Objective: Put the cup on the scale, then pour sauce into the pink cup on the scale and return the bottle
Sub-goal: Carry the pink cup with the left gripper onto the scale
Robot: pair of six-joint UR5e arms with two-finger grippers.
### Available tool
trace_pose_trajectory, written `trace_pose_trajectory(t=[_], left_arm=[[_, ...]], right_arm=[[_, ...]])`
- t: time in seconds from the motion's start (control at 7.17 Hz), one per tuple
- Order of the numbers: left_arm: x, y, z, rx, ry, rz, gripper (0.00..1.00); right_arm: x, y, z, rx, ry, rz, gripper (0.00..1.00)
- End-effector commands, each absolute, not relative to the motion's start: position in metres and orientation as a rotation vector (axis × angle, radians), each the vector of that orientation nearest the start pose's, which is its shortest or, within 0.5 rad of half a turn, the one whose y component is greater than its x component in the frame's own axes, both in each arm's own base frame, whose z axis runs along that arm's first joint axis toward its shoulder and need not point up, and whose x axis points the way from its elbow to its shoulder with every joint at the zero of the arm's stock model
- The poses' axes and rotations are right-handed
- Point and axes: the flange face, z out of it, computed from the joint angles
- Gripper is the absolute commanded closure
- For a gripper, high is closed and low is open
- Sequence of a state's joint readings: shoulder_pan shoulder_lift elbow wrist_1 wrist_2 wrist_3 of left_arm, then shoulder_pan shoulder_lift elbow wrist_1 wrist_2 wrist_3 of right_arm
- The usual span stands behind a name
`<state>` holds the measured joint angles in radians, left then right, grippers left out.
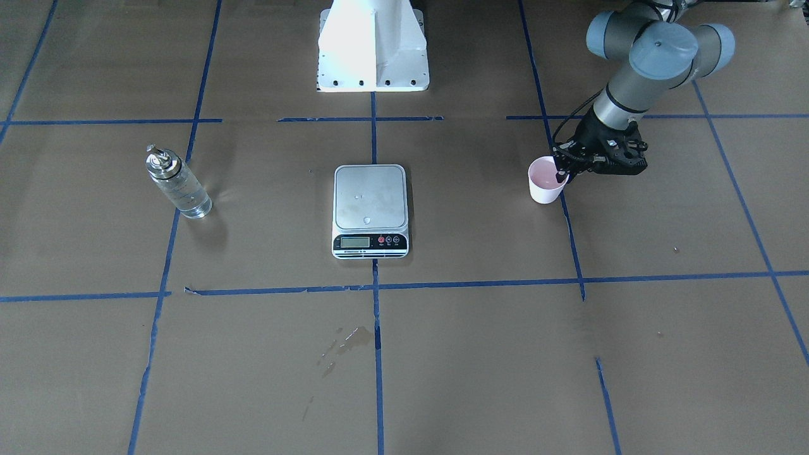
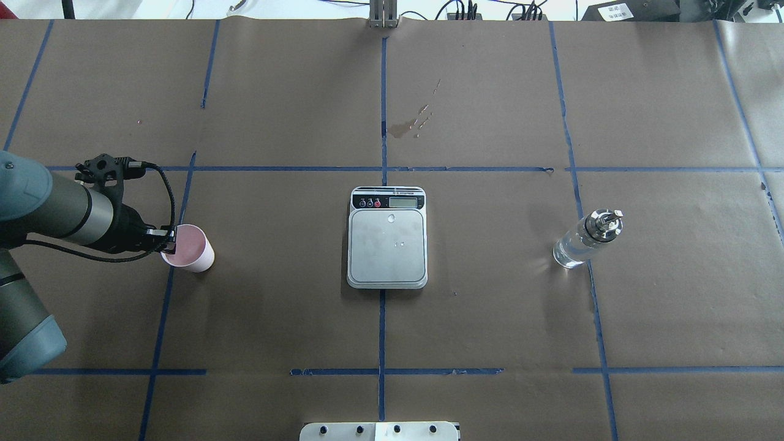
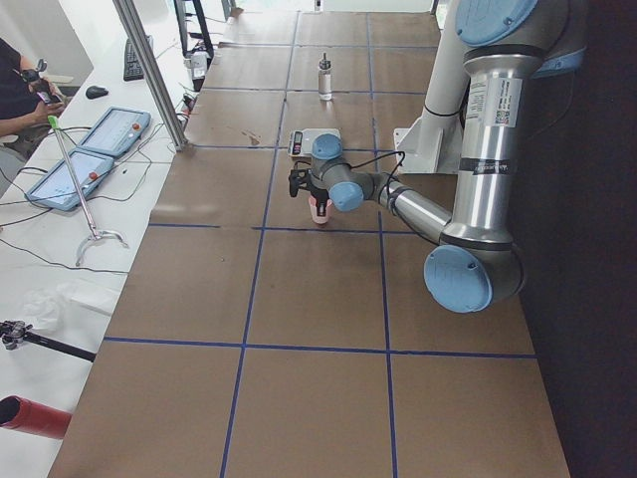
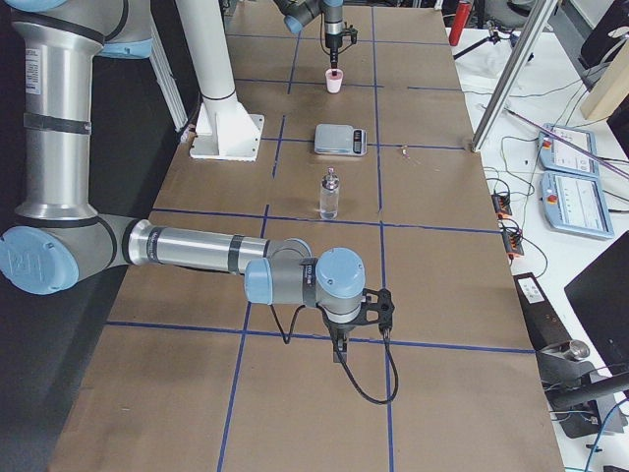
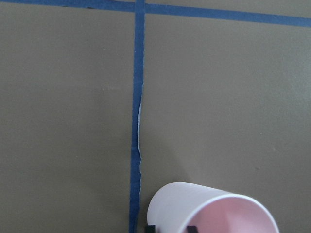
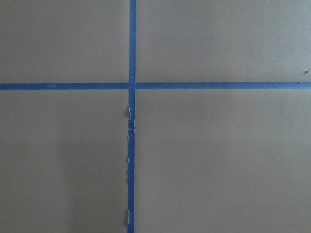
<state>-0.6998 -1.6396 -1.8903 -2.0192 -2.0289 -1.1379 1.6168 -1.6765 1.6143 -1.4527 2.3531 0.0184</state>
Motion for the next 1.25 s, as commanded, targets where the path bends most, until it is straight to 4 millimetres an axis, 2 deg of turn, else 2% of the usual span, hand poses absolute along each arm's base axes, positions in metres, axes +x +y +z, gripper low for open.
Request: trace_pose_trajectory(t=[0.0, 0.28, 0.42, 0.56, 0.7, 0.84, 0.98, 1.12], left_arm=[[0.34, -0.402, 0.405, 0.08, 0.952, -0.076, 1.0], [0.335, -0.397, 0.382, 0.095, 0.981, -0.072, 1.0], [0.333, -0.396, 0.359, 0.123, 1.018, -0.064, 1.0], [0.342, -0.404, 0.321, 0.103, 1.079, -0.143, 1.0], [0.362, -0.413, 0.273, 0.053, 1.09, -0.214, 1.0], [0.401, -0.416, 0.21, -0.031, 1.012, -0.262, 1.0], [0.425, -0.412, 0.159, -0.042, 0.975, -0.323, 1.0], [0.455, -0.404, 0.152, -0.076, 0.961, -0.404, 1.0]], right_arm=[[0.084, -0.447, 0.674, 0.065, -0.781, 0.039, 0.0], [0.084, -0.449, 0.672, 0.067, -0.78, 0.038, 0.0], [0.083, -0.449, 0.671, 0.068, -0.78, 0.036, 0.0], [0.083, -0.449, 0.671, 0.068, -0.781, 0.036, 0.0], [0.082, -0.45, 0.671, 0.069, -0.778, 0.032, 0.0], [0.079, -0.451, 0.668, 0.073, -0.78, 0.022, 0.0], [0.077, -0.455, 0.662, 0.084, -0.78, 0.013, 0.0], [0.078, -0.466, 0.653, 0.101, -0.769, 0.005, 0.0]])
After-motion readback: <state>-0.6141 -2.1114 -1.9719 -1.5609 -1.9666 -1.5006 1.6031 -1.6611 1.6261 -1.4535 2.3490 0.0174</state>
